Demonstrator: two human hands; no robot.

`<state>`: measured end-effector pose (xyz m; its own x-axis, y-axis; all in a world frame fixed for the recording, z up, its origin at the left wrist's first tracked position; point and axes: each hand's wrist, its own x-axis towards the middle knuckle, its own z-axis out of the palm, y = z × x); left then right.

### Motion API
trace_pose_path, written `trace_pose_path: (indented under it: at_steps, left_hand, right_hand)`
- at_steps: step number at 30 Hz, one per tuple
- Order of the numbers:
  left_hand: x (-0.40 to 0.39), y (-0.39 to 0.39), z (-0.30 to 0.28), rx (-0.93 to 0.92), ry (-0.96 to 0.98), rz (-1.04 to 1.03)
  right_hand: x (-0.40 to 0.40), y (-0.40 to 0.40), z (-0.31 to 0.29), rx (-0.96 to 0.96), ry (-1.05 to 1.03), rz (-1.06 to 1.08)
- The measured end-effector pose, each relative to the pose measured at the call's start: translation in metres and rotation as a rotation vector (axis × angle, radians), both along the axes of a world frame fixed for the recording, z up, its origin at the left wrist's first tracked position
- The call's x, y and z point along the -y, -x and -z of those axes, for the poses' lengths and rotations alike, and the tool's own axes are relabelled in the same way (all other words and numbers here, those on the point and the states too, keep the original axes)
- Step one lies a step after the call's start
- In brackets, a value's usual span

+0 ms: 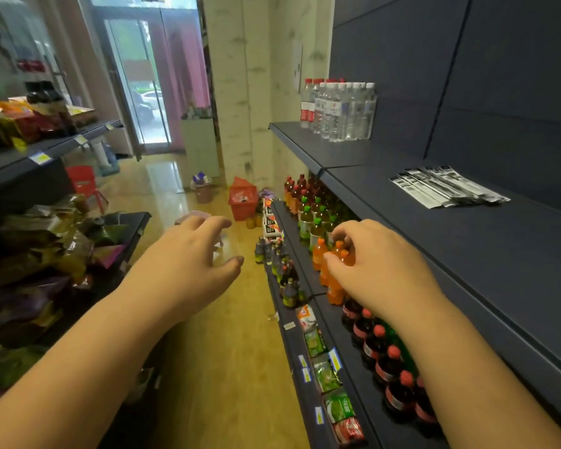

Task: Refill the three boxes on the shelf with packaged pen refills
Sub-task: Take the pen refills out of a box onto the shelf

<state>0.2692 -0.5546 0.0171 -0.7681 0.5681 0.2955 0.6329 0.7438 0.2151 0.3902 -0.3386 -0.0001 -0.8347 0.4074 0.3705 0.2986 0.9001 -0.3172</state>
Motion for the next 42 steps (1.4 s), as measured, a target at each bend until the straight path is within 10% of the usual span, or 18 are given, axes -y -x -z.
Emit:
trace_pose_path:
  at_steps: [17,30,42]
  left_hand:
    - [-0.171,0.305,-0.019,-0.104,0.0,0.511]
    - [-0.39,0.273,-0.036,-0.057,0.049,1.124]
    - [-0.548,0.184,-0.028,-0.399,0.446,1.722]
  right_hand:
    - [-0.093,0.202,-0.017,0.03,-0.017,0.55]
    - [-0.168,0.132,-0.037,0.062,0.004,1.082]
    - [-0.175,0.088,-0.032,0.14,0.131,1.477]
